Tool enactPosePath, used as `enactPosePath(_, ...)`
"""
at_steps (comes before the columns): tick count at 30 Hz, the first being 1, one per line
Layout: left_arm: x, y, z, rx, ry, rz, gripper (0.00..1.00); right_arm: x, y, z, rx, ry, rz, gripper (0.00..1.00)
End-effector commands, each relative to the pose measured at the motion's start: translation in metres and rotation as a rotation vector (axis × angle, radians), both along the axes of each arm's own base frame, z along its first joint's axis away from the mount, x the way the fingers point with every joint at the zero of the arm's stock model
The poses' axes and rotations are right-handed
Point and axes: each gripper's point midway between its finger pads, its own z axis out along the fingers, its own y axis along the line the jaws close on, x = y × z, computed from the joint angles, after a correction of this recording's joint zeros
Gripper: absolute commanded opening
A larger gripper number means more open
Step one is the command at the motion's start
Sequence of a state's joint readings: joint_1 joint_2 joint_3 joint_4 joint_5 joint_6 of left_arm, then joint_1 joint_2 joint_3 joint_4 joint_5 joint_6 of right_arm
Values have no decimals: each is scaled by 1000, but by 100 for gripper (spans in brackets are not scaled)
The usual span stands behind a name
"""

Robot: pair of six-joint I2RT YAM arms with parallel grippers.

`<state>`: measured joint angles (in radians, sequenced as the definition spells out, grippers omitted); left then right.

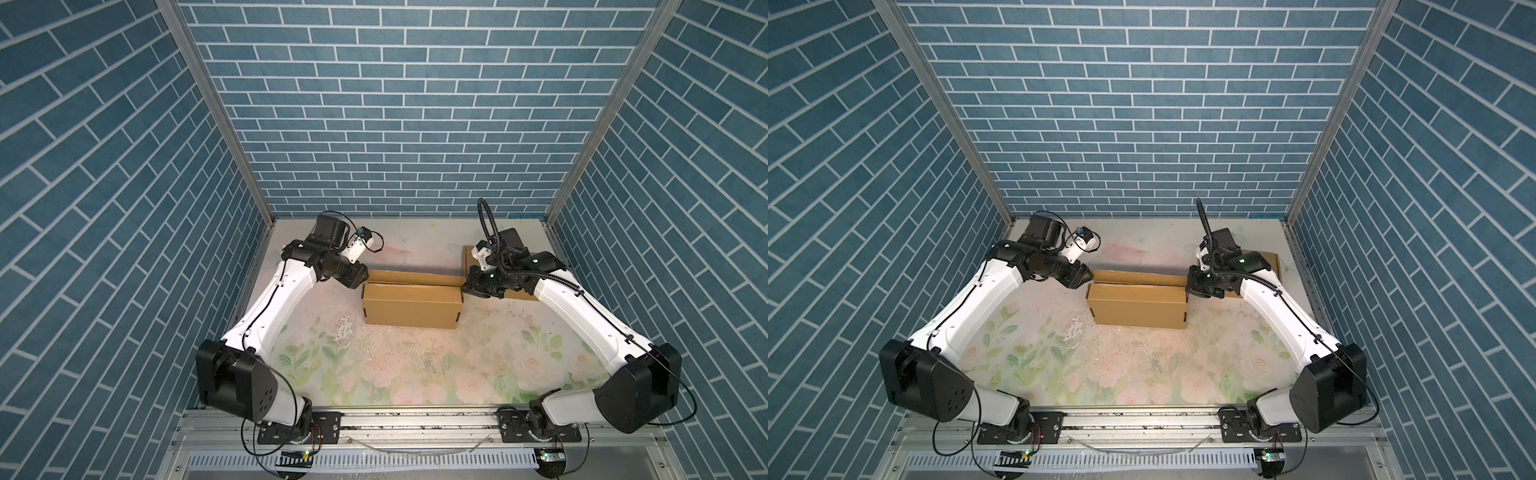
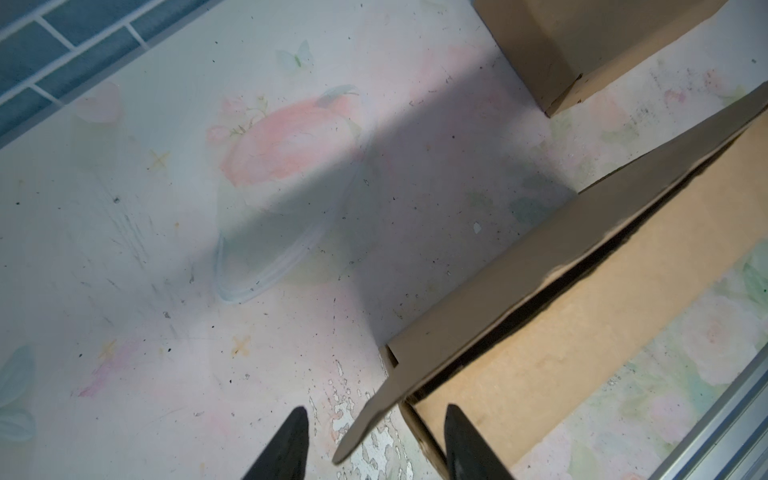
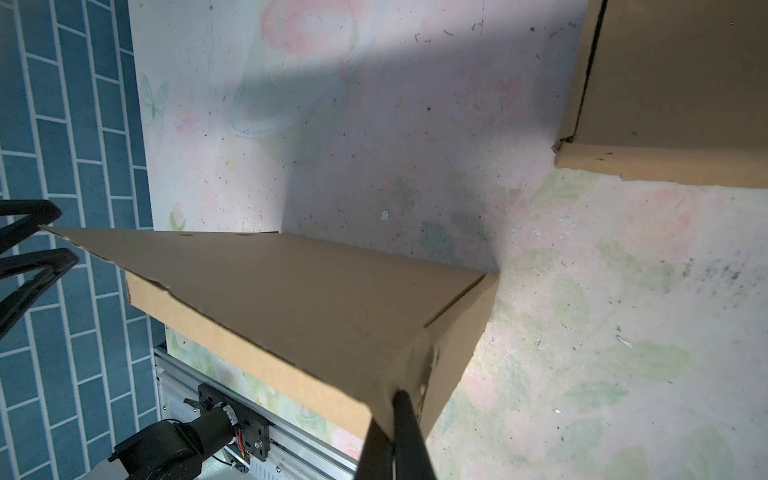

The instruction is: Fold the paper box

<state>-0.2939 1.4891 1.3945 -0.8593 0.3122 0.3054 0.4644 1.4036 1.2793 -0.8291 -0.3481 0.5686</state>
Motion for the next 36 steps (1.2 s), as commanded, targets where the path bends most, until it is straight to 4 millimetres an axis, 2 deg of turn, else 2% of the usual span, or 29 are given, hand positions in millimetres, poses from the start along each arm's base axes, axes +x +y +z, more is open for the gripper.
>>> enactPosePath(1,0,-1,6,-4,3,-21,50,-8,-5,-13,-40,58,-9,0)
enactPosePath(4,-1,-1,2,-3,20,-22,41,-8,-4,-14,-40,58,-8,0)
enactPosePath(12,-15,-6,-2,-63,104,16,9,-8,-3,-11,-29,52,-21,0)
enactPosePath(15,-21,-8,-5,-88,144,41,1,-8,-1,-12,-22,55,-23,0)
enactPosePath(23,-25,-12,4,-164,195,124,0,-9,1,-16,-18,61,-33,0)
enactPosePath(29,-30,-11,-5,-200,271,236,0,-6,1,-14,-17,53,-55,0)
enactPosePath(36,-29,-13,-8,-279,259,349,0,-5,4,-17,10,61,-79,0)
